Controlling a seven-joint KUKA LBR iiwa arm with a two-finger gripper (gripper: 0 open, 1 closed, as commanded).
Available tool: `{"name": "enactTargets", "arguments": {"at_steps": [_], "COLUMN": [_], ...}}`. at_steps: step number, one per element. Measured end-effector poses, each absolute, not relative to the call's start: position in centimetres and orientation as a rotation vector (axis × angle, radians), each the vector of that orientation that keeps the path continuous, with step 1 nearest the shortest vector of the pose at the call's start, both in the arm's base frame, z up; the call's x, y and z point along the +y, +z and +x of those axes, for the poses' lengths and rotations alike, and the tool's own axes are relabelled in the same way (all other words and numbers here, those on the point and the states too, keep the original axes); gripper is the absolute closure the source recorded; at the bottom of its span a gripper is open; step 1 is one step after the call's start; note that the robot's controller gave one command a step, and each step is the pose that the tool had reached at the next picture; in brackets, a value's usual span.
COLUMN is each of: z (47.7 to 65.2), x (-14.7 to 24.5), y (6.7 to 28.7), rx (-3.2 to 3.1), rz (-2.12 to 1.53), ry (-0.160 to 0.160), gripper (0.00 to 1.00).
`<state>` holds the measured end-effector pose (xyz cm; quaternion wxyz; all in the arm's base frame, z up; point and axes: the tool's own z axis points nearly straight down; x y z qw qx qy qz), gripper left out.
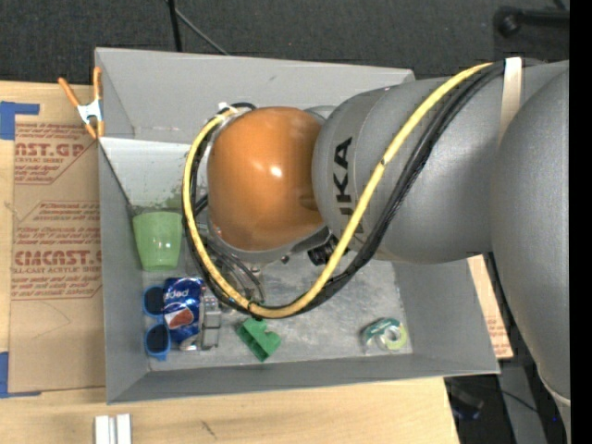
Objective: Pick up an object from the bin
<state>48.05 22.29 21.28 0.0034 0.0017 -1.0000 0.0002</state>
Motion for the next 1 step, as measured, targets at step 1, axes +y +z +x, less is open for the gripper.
{"name": "enactTargets", "arguments": {"at_steps": [1], "z": [52.55], "x": [22.25], "y": [7.47], "rx": [-3.118], "rz": [0.479], "ry": [-0.018], "gripper": [0.0]}}
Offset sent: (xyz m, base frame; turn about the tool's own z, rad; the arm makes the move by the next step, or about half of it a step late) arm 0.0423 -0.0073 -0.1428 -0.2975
